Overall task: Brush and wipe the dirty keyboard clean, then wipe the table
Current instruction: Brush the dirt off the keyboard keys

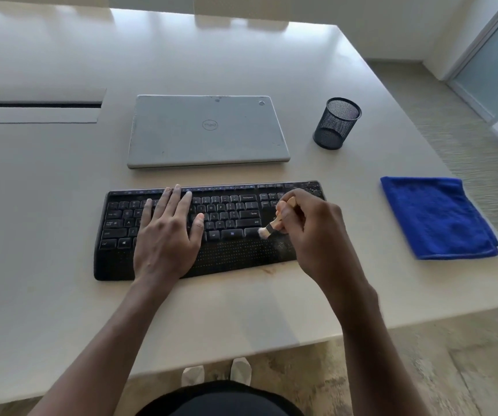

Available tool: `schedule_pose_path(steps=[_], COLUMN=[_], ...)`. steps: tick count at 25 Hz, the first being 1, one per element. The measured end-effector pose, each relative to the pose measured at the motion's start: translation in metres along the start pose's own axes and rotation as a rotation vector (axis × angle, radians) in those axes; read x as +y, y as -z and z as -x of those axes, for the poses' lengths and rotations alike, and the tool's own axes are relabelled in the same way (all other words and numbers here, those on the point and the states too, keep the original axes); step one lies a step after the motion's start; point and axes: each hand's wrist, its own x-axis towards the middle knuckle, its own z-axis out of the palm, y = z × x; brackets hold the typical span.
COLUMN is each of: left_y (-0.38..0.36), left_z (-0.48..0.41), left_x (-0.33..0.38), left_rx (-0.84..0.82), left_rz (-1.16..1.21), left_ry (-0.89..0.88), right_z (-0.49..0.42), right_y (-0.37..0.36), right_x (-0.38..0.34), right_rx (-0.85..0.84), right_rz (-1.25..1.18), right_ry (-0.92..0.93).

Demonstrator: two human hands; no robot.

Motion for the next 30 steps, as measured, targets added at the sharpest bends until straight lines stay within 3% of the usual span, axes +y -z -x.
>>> schedule_pose_path(steps=[3, 7, 11, 13, 18, 22, 27, 30], left_y=[-0.001, -0.001, -0.001, -0.001, 0.0, 0.0, 0.001, 0.002], left_z=[0.001, 0.0, 0.001, 0.001, 0.001, 0.001, 0.001, 0.002], left_x=[-0.001, -0.001, -0.001, -0.001, -0.002, -0.002, -0.001, -0.001], left_rx=[-0.001, 0.006, 0.005, 0.001, 0.002, -0.002, -0.002, 0.006], left_rz=[-0.004, -0.002, -0.002, -0.004, -0.011, -0.009, -0.013, -0.01], left_ry=[-0.009, -0.014, -0.017, -0.02, -0.024, -0.024, -0.025, -0.023], right_z=[0.006, 0.015, 0.019, 0.021, 0.026, 0.026, 0.032, 0.034], right_y=[-0.004, 0.013, -0.008, -0.013, 0.011, -0.004, 0.007, 0.007], right_x=[0.01, 0.013, -0.005, -0.001, 0.01, -0.004, 0.012, 0.006], right_rx=[0.022, 0.219, 0.099, 0.077, 0.212, 0.123, 0.217, 0.214], right_rz=[0.075, 0.189, -0.09, -0.058, 0.183, -0.099, 0.101, 0.022], right_ry=[-0.098, -0.162, -0.148, -0.169, -0.243, -0.217, -0.305, -0.297])
